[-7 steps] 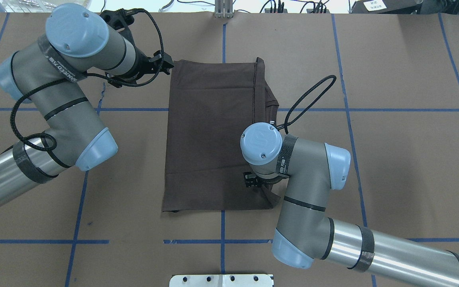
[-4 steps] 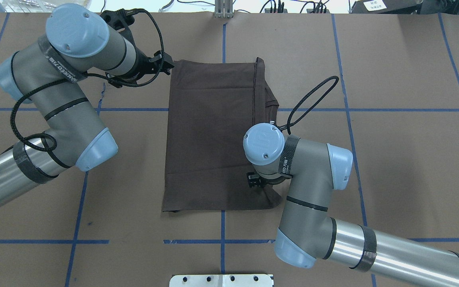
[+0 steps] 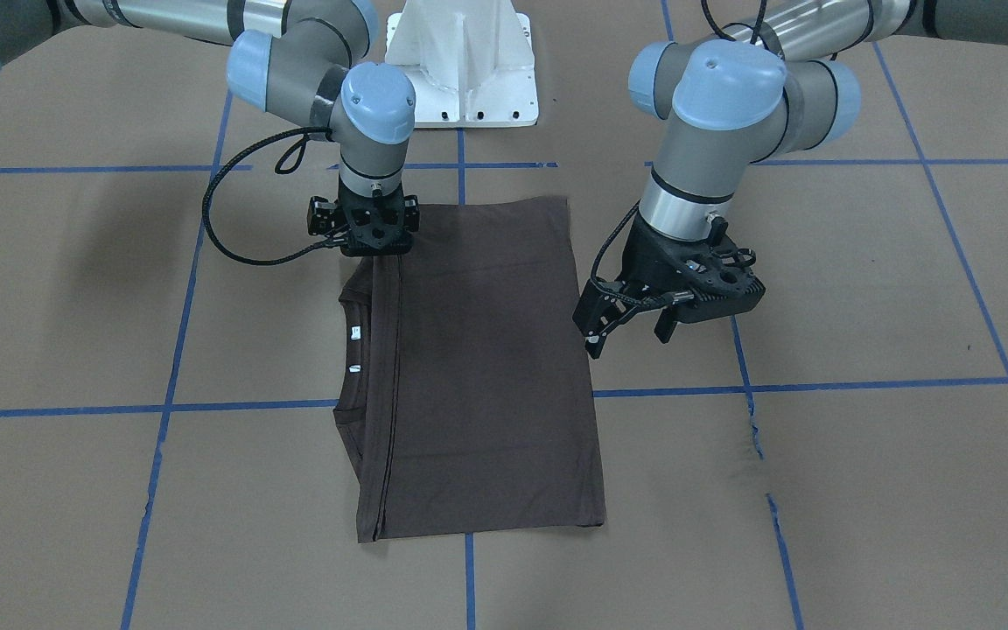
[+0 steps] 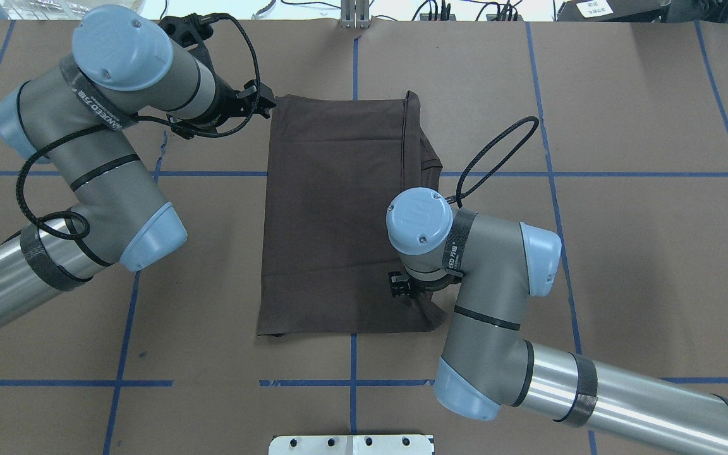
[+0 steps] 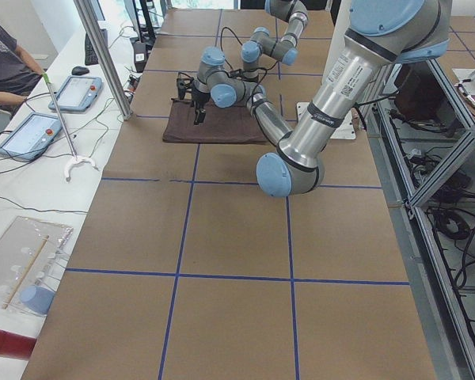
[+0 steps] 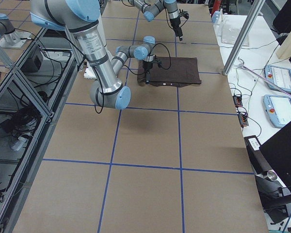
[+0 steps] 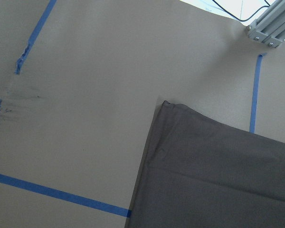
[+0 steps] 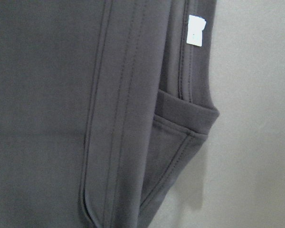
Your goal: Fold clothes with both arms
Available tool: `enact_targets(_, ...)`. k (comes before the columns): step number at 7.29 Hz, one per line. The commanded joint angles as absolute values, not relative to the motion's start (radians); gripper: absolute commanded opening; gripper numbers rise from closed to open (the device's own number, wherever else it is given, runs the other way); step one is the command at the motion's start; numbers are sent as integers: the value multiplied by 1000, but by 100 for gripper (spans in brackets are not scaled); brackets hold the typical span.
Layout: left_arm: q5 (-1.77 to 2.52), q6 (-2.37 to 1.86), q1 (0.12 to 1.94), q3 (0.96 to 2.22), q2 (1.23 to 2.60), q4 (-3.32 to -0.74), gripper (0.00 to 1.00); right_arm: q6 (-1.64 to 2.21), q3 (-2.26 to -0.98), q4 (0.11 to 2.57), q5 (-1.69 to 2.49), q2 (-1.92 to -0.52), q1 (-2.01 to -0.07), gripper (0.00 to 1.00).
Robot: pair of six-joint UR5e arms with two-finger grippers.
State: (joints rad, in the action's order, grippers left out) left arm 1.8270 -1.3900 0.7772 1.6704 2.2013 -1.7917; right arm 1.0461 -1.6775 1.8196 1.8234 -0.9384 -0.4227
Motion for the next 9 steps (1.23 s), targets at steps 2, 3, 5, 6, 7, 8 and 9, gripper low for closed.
enact_targets(2, 1825, -1390, 778, 1672, 2201, -1790, 100, 1046, -1666, 1818, 1827, -937, -420, 100)
enact_targets(3, 1825, -1390, 778, 1672, 2200, -1790, 100, 1046, -1664, 1818, 1827, -937, -419, 100)
enact_targets(5, 1827, -1390, 778, 1672, 2201, -1790, 100, 1046, -1663, 1818, 1827, -942, -417, 100)
enact_targets(6, 1827, -1390, 778, 1672, 2201, -1792, 100, 1045, -1663, 1819, 1827, -943, -419, 100)
enact_targets(7, 1827, -1391, 776, 1672, 2201, -1792, 100, 1045, -1663, 1822, 1828, -946, -425, 100)
enact_targets(8, 1827, -1391, 776, 1672, 2203, -1790, 100, 1045, -1664, 1825, 1829, -950, -429, 100)
enact_targets(9, 1827, -1391, 776, 1672, 2203, -1792, 100, 1045, -1670, 1828, 1832, -951, -443, 100)
